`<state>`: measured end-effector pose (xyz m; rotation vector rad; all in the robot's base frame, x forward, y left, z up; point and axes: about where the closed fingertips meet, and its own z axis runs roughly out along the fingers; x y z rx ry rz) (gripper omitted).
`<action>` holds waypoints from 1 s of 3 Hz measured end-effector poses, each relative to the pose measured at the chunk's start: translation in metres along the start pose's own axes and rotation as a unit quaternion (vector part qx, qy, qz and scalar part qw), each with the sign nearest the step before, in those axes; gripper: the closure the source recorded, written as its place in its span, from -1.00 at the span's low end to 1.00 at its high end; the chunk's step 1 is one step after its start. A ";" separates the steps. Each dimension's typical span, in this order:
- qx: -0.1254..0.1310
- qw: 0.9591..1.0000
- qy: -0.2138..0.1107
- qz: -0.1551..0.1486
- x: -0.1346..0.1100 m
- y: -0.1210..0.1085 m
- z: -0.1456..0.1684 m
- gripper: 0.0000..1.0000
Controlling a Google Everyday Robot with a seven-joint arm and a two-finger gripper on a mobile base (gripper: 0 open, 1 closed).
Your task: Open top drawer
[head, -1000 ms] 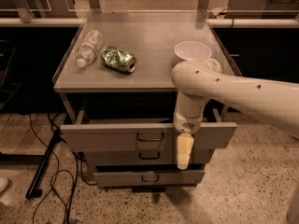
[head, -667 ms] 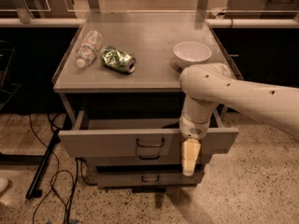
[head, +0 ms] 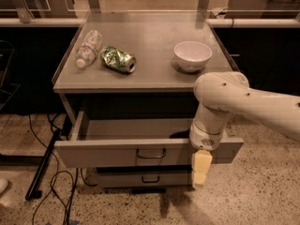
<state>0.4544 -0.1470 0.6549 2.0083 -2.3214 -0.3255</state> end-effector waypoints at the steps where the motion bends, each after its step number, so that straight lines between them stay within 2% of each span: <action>1: -0.003 1.000 -0.006 0.007 0.013 0.014 -0.001 -1.00; 2: -0.001 1.000 -0.013 0.026 0.039 0.034 -0.009 -1.00; 3: -0.001 1.000 -0.013 0.026 0.039 0.034 -0.009 -1.00</action>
Offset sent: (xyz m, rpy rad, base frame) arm -0.0403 -0.0359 0.0131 0.0210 0.0049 -0.0528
